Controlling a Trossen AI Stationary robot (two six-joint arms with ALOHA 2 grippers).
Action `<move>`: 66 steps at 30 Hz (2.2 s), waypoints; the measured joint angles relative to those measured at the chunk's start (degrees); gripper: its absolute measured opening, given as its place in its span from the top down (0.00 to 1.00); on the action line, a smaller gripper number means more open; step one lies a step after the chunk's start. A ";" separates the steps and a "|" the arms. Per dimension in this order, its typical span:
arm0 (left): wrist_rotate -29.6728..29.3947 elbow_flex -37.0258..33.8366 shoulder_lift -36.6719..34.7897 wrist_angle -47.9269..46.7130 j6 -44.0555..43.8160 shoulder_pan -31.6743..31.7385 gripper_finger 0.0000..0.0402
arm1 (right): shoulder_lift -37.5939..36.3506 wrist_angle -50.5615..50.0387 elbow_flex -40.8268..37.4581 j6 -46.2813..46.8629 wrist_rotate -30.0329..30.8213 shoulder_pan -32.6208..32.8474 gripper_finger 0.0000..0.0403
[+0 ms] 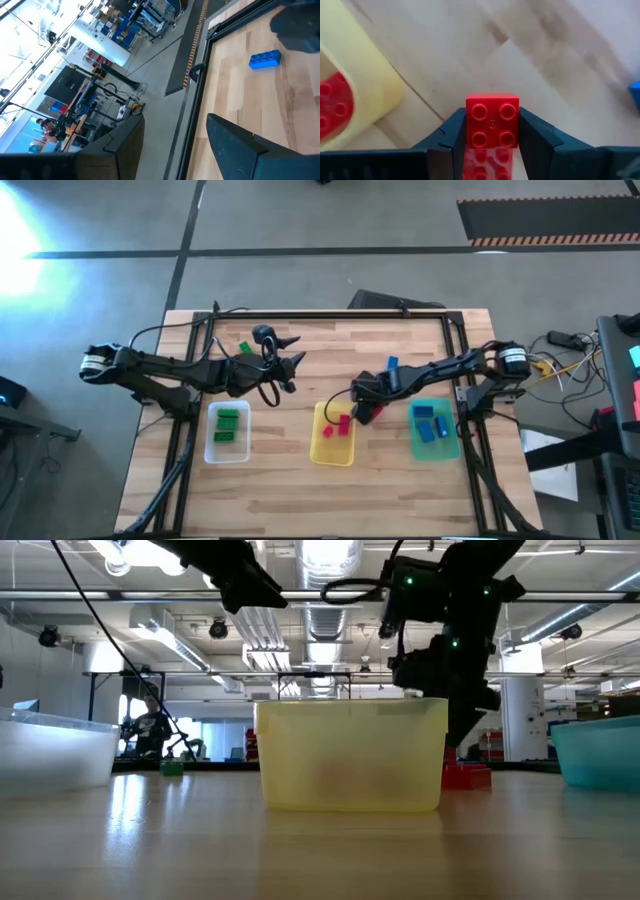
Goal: Sort & place blocks by color
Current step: Put the red game piece into the yellow bin
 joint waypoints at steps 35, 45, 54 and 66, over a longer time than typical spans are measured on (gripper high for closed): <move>0.00 0.00 0.17 -0.67 -0.11 -0.03 0.51 | 4.42 -8.16 24.53 -23.40 -2.58 12.97 0.67; -0.02 -0.02 0.17 -2.02 -1.40 -0.07 0.51 | 13.79 -7.89 27.07 -24.46 -3.80 15.51 0.67; -0.13 -0.02 0.15 -2.10 -1.42 -0.07 0.51 | 16.91 -7.21 27.93 -24.20 -7.66 15.58 0.61; -0.20 -0.07 0.11 -2.14 -1.41 -0.07 0.51 | 16.72 -6.71 28.01 -25.10 -7.56 15.56 0.45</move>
